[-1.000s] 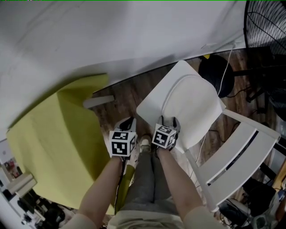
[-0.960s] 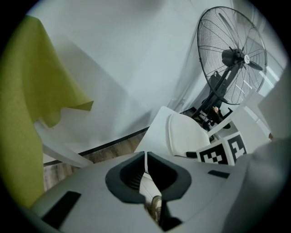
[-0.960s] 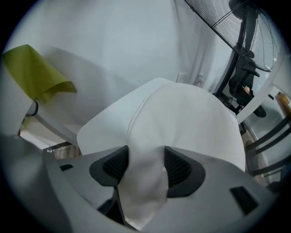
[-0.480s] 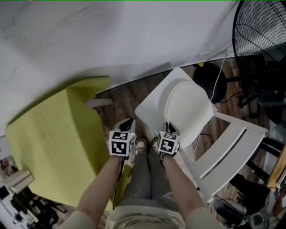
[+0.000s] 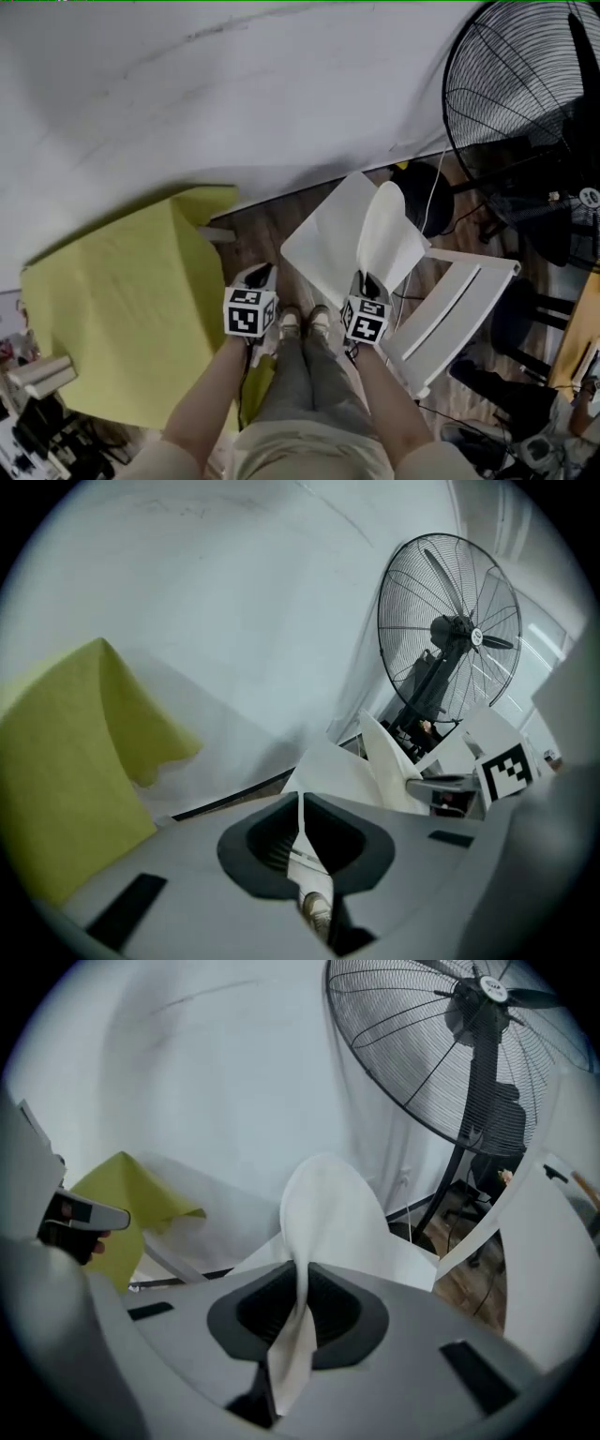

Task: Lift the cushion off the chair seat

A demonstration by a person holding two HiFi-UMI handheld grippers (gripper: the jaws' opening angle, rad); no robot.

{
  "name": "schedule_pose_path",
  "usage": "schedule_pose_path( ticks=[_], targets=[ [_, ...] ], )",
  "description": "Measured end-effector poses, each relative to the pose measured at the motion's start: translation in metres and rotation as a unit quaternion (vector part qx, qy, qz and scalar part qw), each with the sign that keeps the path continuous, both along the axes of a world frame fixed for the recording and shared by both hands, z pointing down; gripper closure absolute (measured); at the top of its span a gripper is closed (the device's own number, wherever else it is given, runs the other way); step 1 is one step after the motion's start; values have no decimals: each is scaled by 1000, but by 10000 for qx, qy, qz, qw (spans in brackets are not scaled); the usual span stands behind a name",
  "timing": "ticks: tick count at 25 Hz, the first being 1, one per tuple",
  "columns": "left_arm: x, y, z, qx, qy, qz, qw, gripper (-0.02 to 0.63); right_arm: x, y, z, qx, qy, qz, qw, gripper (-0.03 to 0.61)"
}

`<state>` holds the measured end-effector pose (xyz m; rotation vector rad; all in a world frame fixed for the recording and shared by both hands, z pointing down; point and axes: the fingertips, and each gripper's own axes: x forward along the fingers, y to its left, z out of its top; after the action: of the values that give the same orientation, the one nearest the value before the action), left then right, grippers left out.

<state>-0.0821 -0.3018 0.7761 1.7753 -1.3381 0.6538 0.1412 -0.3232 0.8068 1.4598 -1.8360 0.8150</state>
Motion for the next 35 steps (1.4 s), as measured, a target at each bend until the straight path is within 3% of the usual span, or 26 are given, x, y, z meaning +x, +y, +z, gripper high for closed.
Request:
schedule_pose_path(
  ticks=[4,10,19,28,35],
  targets=[
    [3,3,-37,193,30,57,9998,581,2,0,-43,167,-216,-3,9996,524],
    [11,12,-104,540,95,230,9982,581,-7,2,-113,317,-951,93,9949,525],
    [-11,16,-188,1287,-61,-54,9916,581,-28,1,-216,892,-1454,-383,9846,523],
    [-25,25,-288,2139,57,-256,9765,581,-35,18,-332,1837,-1493,-902,9674,523],
    [-27,32,-362,2794,-8,-277,9598,581,-39,31,-422,2585,-1784,-1146,9425,523]
  ],
)
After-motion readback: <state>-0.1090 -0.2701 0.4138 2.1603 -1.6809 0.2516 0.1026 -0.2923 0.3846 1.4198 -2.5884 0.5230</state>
